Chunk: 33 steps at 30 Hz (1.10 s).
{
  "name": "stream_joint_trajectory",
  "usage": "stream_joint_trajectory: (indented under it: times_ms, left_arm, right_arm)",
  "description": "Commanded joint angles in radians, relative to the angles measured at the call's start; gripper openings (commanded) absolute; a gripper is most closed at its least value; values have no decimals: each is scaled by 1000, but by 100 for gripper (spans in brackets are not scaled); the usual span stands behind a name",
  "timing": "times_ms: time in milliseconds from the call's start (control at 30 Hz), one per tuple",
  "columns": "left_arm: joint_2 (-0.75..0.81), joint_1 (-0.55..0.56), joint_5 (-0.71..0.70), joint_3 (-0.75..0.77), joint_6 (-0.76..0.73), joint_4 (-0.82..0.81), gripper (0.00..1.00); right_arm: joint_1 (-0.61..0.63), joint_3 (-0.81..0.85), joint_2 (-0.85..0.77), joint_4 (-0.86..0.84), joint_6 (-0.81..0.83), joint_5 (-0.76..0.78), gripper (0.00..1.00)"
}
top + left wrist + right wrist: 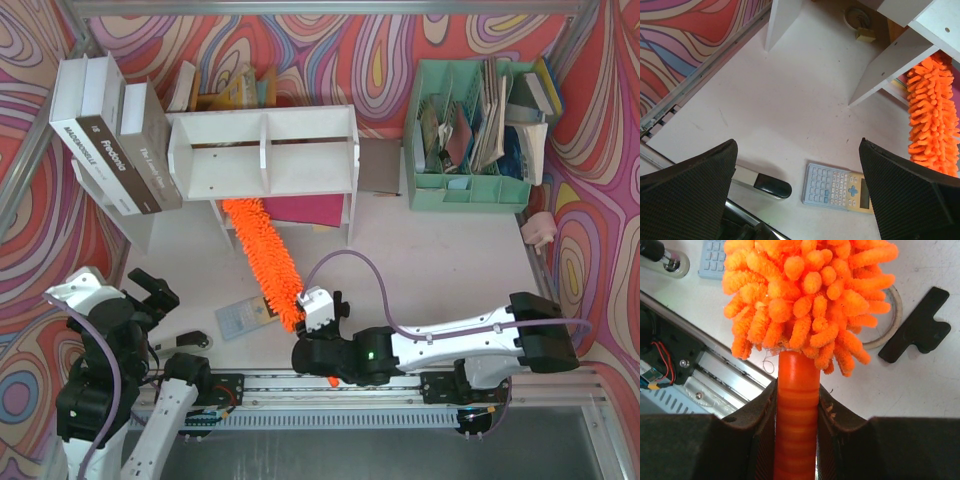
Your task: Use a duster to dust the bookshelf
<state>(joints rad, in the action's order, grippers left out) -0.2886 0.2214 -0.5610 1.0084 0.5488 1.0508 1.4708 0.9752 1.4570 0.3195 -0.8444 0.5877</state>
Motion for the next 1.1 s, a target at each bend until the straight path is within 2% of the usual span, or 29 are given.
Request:
stream_joint_trajectory:
  times_ms: [0, 200, 400, 533, 833, 1067]
  left_arm:
    - [-12, -8, 0, -13, -16, -11, 98]
    - [-11, -10, -2, -12, -15, -11, 98]
    - [-18, -10, 0, -13, -16, -10, 98]
    - [-16, -10, 0, -13, -16, -11, 98]
    - [-15, -11, -2, -13, -15, -11, 98]
    - [-20, -11, 2, -13, -16, -11, 98]
  right_arm:
    - [49, -18, -30, -18, 20, -15, 0]
    - [52, -56, -62, -3, -38, 48, 0]
    - [52, -66, -147, -119, 64, 70, 0]
    - [52, -73, -187, -94, 58, 70, 0]
    - [79, -147, -139, -69, -36, 11, 0]
    - [94, -108, -122, -48, -15, 49, 0]
